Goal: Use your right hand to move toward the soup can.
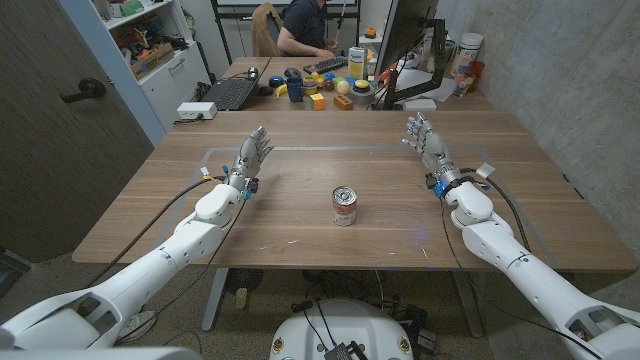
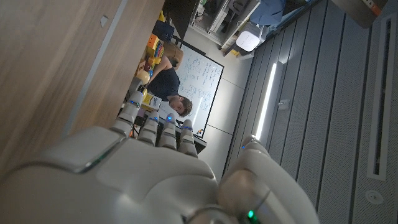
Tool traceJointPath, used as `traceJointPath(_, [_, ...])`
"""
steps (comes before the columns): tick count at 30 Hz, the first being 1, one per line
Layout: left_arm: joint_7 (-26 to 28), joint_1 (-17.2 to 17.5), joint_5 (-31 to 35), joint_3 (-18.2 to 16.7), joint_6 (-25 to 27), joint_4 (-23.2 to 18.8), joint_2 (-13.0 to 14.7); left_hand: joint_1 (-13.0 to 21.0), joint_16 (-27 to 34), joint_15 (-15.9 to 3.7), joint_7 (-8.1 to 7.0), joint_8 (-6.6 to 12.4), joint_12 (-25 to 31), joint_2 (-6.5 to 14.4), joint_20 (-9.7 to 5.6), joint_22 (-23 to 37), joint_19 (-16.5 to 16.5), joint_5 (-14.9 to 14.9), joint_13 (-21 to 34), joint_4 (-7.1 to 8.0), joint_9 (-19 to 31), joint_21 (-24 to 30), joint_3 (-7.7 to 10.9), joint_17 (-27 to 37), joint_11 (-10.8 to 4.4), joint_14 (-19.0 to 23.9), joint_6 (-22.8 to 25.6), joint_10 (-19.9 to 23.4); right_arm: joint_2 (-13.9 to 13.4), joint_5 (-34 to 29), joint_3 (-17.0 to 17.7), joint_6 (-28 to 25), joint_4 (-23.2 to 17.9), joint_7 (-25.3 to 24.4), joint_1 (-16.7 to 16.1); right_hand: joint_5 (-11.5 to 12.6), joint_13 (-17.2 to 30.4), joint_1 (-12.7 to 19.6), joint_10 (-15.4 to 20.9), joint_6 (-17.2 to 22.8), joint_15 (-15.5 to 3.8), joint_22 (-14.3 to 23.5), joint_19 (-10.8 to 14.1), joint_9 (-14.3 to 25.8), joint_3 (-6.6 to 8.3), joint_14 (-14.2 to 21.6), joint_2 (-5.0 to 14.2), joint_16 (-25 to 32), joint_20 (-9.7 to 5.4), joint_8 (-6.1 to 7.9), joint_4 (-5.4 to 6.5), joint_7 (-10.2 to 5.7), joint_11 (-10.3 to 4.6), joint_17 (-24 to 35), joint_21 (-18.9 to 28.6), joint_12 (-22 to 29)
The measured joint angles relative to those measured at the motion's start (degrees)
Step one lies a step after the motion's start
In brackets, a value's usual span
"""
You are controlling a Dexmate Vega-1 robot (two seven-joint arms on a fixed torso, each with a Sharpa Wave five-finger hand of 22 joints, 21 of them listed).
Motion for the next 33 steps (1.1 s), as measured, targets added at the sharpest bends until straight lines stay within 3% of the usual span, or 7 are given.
traceJointPath(14, [1.3,-1.5,-2.5,3.9,-1.7,-0.1,2.3,-0.1,0.0,0.00,0.00,0.00,0.0,0.1,0.00,0.0,0.0,0.1,0.0,0.00,0.0,0.0,0.00,0.0,0.00,0.0,0.0,0.0,-3.4,-8.1,-1.5,-0.4,-6.5,-0.7,-0.4,0.0,0.3,-0.2,0.1,-0.2,0.31,-0.2,0.9,0.0,-1.75,0.3,-2.36,0.0,0.92,-0.44,-0.32,-1.05,-1.37,0.0,-0.6,-0.3])
traceJointPath(29, [2.3,-3.0,-4.6,7.3,-3.4,0.2,4.1,-0.2,0.0,0.00,0.00,0.00,0.0,0.2,0.00,0.0,0.0,0.2,0.0,0.00,0.0,0.0,0.00,0.0,0.01,0.0,0.0,0.0,-5.7,-19.8,-1.8,0.8,-12.7,-3.9,-1.3,0.0,0.3,0.3,1.0,0.7,-0.19,0.0,1.6,0.0,-2.22,1.8,-2.90,0.0,1.08,-0.44,-0.80,-1.97,-1.86,0.0,-0.7,-0.3])
traceJointPath(33, [2.6,-3.4,-5.1,8.1,-3.8,0.2,4.5,-0.2,0.0,0.00,0.00,0.00,0.0,0.2,0.32,0.0,0.3,0.2,0.0,0.00,0.0,0.0,0.00,0.0,0.01,0.0,0.0,0.0,-6.3,-23.9,-1.8,1.2,-14.6,-5.4,-2.0,0.6,0.3,1.0,1.8,2.1,-0.84,0.0,3.6,0.1,-2.54,3.5,-3.44,0.0,1.03,-0.17,-1.11,-1.80,-1.97,0.0,-0.7,-0.3])
